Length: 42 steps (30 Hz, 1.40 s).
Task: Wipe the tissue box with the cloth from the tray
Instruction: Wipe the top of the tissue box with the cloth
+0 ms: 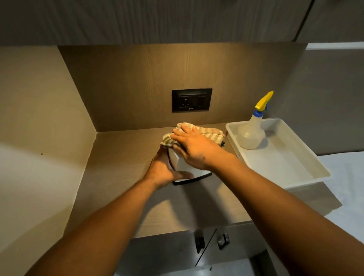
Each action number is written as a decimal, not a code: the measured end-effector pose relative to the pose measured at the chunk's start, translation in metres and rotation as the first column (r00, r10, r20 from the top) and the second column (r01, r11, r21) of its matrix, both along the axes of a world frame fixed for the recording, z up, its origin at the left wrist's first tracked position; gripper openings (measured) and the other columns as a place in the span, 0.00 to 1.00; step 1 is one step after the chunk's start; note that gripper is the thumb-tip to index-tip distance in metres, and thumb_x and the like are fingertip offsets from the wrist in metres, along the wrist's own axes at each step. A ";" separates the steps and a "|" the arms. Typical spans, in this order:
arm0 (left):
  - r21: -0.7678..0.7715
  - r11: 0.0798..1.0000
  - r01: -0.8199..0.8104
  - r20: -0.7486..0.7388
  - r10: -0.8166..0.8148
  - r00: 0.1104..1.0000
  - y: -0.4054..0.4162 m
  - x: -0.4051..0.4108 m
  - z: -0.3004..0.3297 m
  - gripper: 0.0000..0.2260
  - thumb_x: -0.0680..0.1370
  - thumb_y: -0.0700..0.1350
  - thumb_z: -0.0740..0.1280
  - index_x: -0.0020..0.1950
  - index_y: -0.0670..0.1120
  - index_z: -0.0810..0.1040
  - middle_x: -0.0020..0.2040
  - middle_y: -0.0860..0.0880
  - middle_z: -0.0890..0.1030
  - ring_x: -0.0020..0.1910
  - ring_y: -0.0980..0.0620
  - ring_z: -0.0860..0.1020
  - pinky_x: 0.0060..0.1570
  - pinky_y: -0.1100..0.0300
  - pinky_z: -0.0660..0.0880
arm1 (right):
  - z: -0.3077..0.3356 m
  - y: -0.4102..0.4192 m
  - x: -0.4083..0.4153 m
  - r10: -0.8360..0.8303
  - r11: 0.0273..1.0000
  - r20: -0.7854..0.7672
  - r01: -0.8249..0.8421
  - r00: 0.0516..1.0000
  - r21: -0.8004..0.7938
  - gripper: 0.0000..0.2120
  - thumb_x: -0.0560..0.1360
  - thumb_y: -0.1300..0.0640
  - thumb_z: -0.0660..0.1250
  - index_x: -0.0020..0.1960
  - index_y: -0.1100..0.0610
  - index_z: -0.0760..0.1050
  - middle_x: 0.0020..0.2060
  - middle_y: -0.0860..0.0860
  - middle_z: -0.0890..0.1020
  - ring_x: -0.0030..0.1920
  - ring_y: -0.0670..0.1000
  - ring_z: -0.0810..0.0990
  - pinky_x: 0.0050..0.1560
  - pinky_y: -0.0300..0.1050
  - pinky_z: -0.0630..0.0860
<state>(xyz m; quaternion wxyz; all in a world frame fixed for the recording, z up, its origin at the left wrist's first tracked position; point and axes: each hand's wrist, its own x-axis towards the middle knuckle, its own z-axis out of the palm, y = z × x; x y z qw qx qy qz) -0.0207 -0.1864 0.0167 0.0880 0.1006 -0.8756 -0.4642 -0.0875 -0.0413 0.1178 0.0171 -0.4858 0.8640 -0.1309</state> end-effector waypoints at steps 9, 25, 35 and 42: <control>0.038 0.999 -0.032 0.049 0.031 0.998 0.000 0.002 0.004 0.59 0.50 0.62 0.86 0.75 0.52 0.62 0.71 0.50 0.73 0.68 0.49 0.73 0.64 0.47 0.77 | -0.005 0.043 -0.038 -0.210 0.978 0.147 0.208 0.967 0.030 0.24 0.82 0.46 0.53 0.77 0.46 0.57 0.78 0.50 0.57 0.78 0.53 0.50 0.73 0.51 0.47; 0.053 0.998 -0.043 -0.003 0.044 0.999 0.000 0.001 0.000 0.55 0.50 0.64 0.86 0.71 0.53 0.66 0.67 0.52 0.75 0.64 0.51 0.76 0.60 0.50 0.78 | -0.004 0.036 -0.005 -0.034 0.998 0.015 0.034 0.999 -0.053 0.23 0.82 0.49 0.55 0.76 0.51 0.61 0.77 0.50 0.59 0.78 0.52 0.51 0.74 0.49 0.44; 0.025 0.997 -0.078 0.015 0.078 0.997 0.002 0.002 -0.001 0.57 0.51 0.63 0.87 0.74 0.51 0.63 0.70 0.51 0.73 0.65 0.52 0.72 0.59 0.55 0.74 | -0.006 -0.002 -0.026 -0.226 0.973 0.048 0.227 0.973 -0.036 0.23 0.82 0.46 0.53 0.75 0.51 0.62 0.77 0.53 0.61 0.77 0.56 0.51 0.74 0.55 0.46; 0.013 1.000 -0.025 0.010 0.025 1.000 0.006 -0.004 -0.004 0.49 0.61 0.53 0.85 0.76 0.45 0.65 0.71 0.48 0.74 0.68 0.51 0.74 0.69 0.56 0.72 | -0.011 0.023 0.018 0.044 0.996 -0.096 -0.051 0.994 -0.068 0.23 0.82 0.49 0.55 0.75 0.55 0.63 0.76 0.54 0.64 0.77 0.57 0.54 0.75 0.56 0.48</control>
